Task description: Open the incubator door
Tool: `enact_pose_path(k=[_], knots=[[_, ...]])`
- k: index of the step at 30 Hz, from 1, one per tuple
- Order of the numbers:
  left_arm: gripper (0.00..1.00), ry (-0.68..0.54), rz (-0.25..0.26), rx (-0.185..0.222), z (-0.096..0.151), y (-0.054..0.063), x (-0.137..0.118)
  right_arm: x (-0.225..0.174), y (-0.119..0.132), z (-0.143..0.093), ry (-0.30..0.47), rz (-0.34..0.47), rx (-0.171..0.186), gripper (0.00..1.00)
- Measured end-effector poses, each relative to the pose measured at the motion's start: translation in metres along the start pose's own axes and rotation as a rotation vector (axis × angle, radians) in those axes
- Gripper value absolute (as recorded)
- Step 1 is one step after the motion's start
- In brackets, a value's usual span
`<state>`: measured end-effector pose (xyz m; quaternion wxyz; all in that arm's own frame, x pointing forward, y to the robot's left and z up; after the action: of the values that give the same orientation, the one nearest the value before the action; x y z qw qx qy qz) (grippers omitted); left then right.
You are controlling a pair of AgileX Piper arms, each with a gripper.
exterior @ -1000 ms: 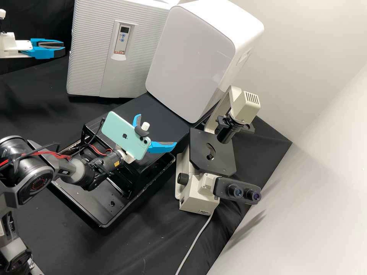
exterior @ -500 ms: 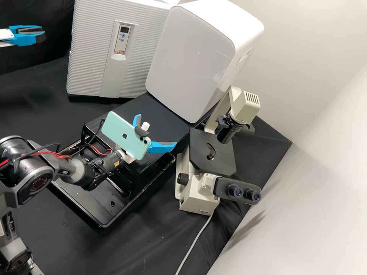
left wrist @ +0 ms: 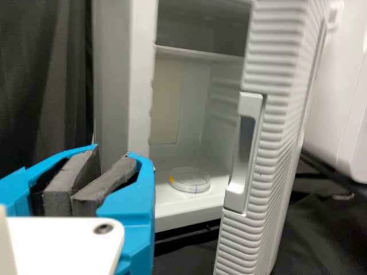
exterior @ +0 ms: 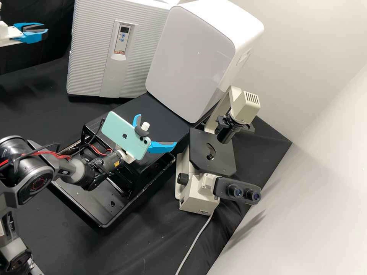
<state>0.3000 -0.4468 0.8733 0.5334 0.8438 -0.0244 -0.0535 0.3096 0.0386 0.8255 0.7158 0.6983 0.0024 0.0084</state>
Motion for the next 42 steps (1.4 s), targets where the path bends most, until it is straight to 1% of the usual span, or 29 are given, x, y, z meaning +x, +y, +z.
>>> enact_pose_path(k=[1,5,8,11,14,17,19,24,27,30,33,34,35,36,38,39,40,41,42], knots=[[0.00,-0.012,0.000,0.008,0.003,0.000,0.006,0.000,0.000,0.000,0.000,0.000,0.000,1.00],[0.00,-0.046,-0.003,0.013,0.011,-0.001,0.021,0.000,0.000,0.000,0.000,0.000,0.000,1.00],[0.00,-0.074,-0.003,0.018,0.018,0.000,0.028,0.000,0.000,0.000,0.000,0.000,0.000,1.00],[0.00,-0.098,-0.010,0.020,0.024,-0.003,0.034,0.000,0.000,0.000,0.000,0.000,0.000,1.00],[0.00,-0.131,-0.044,0.024,0.031,-0.011,0.037,0.000,0.000,0.000,0.000,0.000,0.000,1.00],[0.00,-0.185,-0.081,0.042,0.043,-0.018,0.038,0.000,0.000,0.000,0.000,0.000,0.000,1.00],[0.00,-0.192,-0.092,0.028,0.046,-0.021,0.037,0.000,0.000,0.000,0.000,0.000,0.000,1.00],[0.00,-0.194,-0.107,-0.030,0.051,-0.025,0.036,0.000,0.000,0.000,0.000,0.000,0.000,1.00],[0.00,-0.202,-0.105,-0.051,0.053,-0.026,0.036,0.000,0.000,0.000,0.000,0.000,0.000,1.00],[0.00,-0.213,-0.107,-0.058,0.054,-0.026,0.036,0.000,0.000,0.000,0.000,0.000,0.000,1.00],[0.00,-0.251,-0.119,-0.089,0.058,-0.028,0.034,0.000,0.000,0.000,0.000,0.000,0.000,1.00],[0.00,-0.265,-0.129,-0.104,0.059,-0.030,0.033,0.000,0.000,0.000,0.000,0.000,0.000,1.00],[0.00,-0.306,-0.135,-0.119,0.062,-0.031,0.032,0.000,0.000,0.000,0.000,0.000,0.000,1.00],[0.00,-0.340,-0.152,-0.117,0.065,-0.032,0.031,0.000,0.000,0.000,0.000,0.000,0.000,1.00],[0.00,-0.433,-0.182,-0.126,0.074,-0.037,0.029,0.000,0.000,0.000,0.000,0.000,0.000,1.00],[0.00,-0.478,-0.211,-0.124,0.079,-0.042,0.028,0.000,0.000,0.000,0.000,0.000,0.000,1.00],[0.00,-0.514,-0.229,-0.115,0.083,-0.045,0.026,0.000,0.000,0.000,0.000,0.000,0.000,1.00],[0.00,-0.553,-0.246,-0.100,0.087,-0.048,0.025,0.000,0.000,0.000,0.000,0.000,0.000,1.00],[0.00,-0.587,-0.269,-0.077,0.090,-0.051,0.022,0.000,0.000,0.000,0.000,0.000,0.000,1.00]])
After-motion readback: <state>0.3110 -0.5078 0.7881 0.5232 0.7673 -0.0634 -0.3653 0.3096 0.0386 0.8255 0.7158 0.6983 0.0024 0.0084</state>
